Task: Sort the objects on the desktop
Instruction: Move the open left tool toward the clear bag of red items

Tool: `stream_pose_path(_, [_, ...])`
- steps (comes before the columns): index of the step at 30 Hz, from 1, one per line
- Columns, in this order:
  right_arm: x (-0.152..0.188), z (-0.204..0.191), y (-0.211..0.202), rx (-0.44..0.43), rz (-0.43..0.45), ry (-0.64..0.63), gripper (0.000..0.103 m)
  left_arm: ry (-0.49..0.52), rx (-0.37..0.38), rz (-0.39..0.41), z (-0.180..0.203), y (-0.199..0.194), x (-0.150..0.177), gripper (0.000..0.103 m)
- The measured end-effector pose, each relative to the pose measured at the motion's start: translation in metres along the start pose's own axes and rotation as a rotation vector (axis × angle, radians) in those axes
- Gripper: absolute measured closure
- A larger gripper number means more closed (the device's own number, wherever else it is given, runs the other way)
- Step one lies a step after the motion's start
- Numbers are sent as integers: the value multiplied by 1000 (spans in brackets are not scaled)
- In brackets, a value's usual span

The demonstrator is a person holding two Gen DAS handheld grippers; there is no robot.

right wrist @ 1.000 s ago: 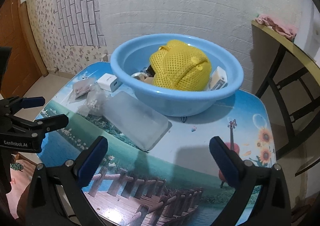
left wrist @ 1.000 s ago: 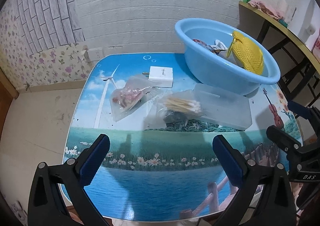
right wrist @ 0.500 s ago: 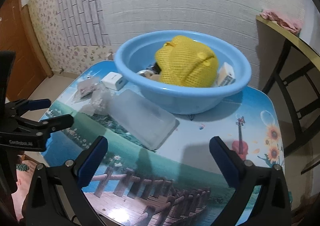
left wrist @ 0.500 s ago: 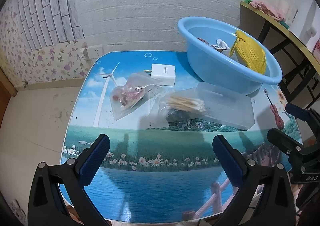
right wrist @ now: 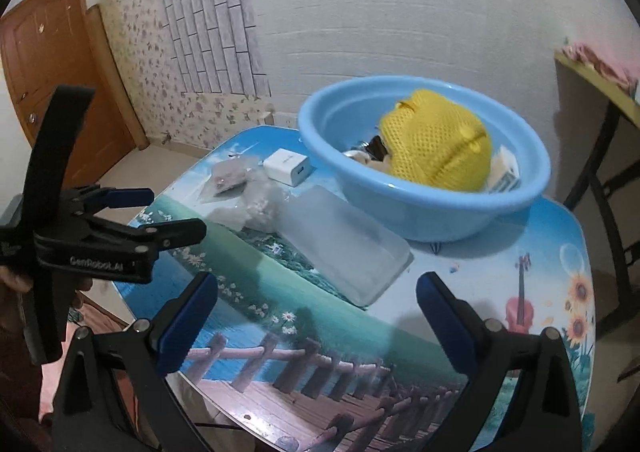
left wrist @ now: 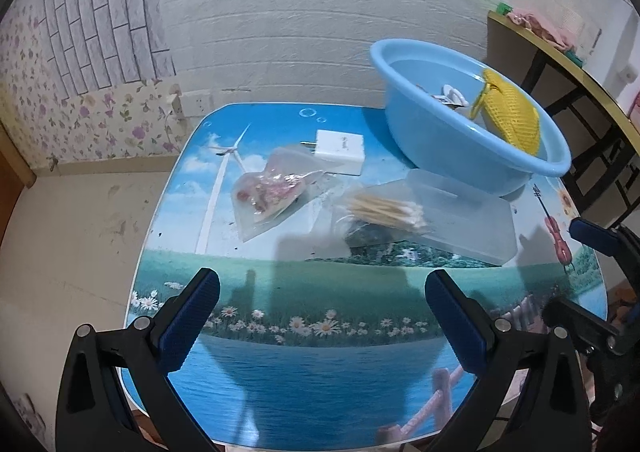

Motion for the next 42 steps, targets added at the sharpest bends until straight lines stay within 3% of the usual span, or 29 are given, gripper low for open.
stream_pose_path(8, [6, 10, 12, 20, -31, 74, 1, -3, -19, 4, -10, 4, 2, 0])
stream_pose_path(15, [11, 13, 21, 53, -48, 58, 1, -10, 5, 19, -17, 9, 2, 0])
stream_pose_path(19, [9, 22, 24, 130, -37, 26, 11, -17, 0, 13, -23, 14, 3, 0])
stream_pose_path(23, [12, 23, 31, 86, -57, 90, 11, -23, -5, 4, -29, 19, 4, 0])
stream_pose_path(31, [26, 29, 50, 111, -133, 135, 11, -33, -11, -5, -38, 29, 7, 0])
stream_pose_path(42, [32, 33, 59, 113, -154, 140, 11, -44, -18, -20, -46, 40, 8, 0])
Point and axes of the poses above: each gripper's, at about its wrist camera, not at the fingertips, and y roughly the way its jaws point, z to its right, x to its underside, the point moved 10 cm from there along y, roughly the way its jaws point, and after that the axes turned 9 degrees about z, right-handed, at the moved point
